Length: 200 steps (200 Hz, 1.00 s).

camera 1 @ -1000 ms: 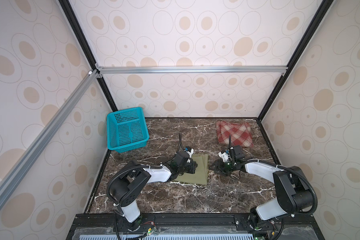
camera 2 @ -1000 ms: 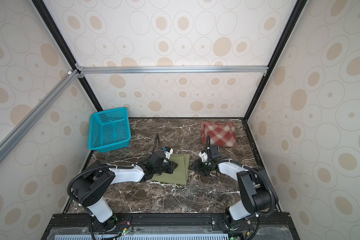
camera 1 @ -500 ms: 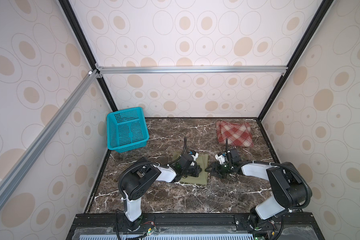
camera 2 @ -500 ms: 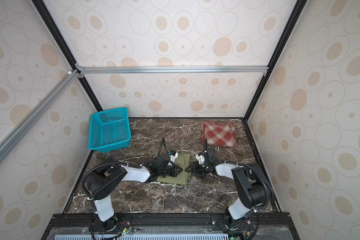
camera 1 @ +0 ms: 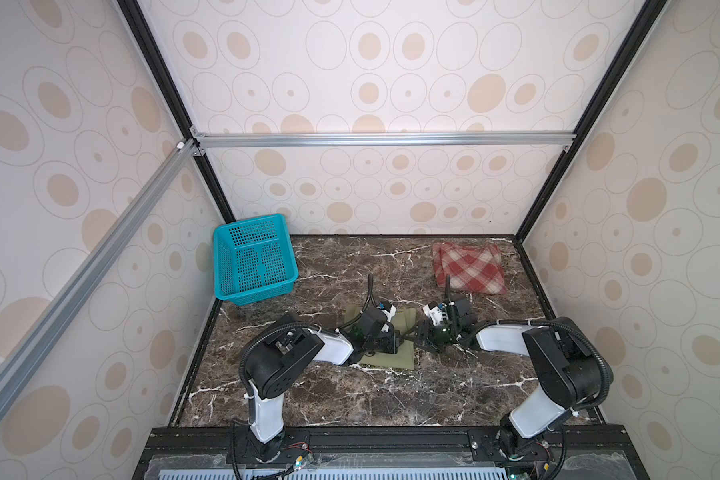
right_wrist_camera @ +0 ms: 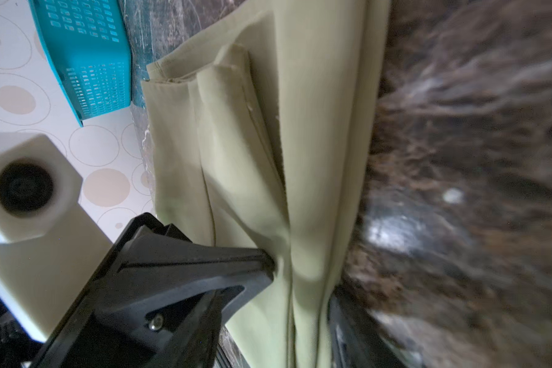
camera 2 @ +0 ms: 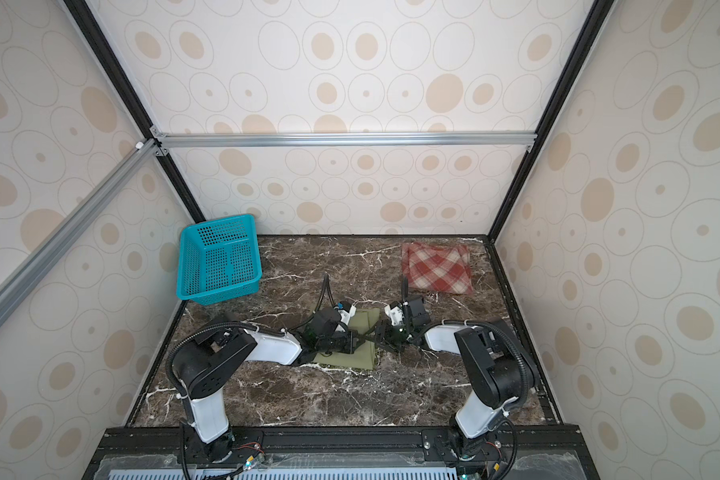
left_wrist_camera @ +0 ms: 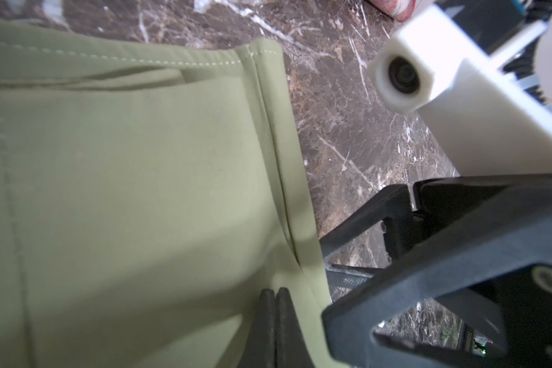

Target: Fold and stack the skirts

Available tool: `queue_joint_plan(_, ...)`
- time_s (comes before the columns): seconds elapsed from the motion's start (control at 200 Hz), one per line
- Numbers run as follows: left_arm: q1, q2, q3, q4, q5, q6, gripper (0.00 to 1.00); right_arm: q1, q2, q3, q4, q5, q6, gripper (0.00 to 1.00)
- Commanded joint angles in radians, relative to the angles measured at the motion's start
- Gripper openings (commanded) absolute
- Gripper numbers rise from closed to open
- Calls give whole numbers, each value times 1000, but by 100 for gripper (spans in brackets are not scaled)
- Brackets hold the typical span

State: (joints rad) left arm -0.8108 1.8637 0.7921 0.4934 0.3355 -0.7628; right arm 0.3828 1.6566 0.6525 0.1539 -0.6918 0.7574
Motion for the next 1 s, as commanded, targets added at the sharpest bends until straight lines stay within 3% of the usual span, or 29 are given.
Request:
queue_joint_plan(0.0, -6, 12, 9, 4, 0, -7, 0, 20, 58, -25, -44, 69, 22, 57)
queue_joint_plan(0.125, -6, 14, 6, 3, -1, -8, 0, 22, 71, -24, -21, 58, 32, 52)
queue_joint_plan(0.215, -6, 16, 7, 4, -4, -11, 0, 28, 74, -19, -24, 59, 22, 40)
queue_joint_plan(0.315, -7, 17, 6, 4, -3, -11, 0, 32, 61, -7, -78, 92, -15, 33)
queue_joint_plan(0.64, -5, -50, 28, -96, -53, 27, 0, 31, -62, 16, -277, 172, -118, 57)
queue_joint_plan(0.995, 4, -124, 15, -265, -150, 108, 0, 25, -22, 0, -223, 135, -108, 62)
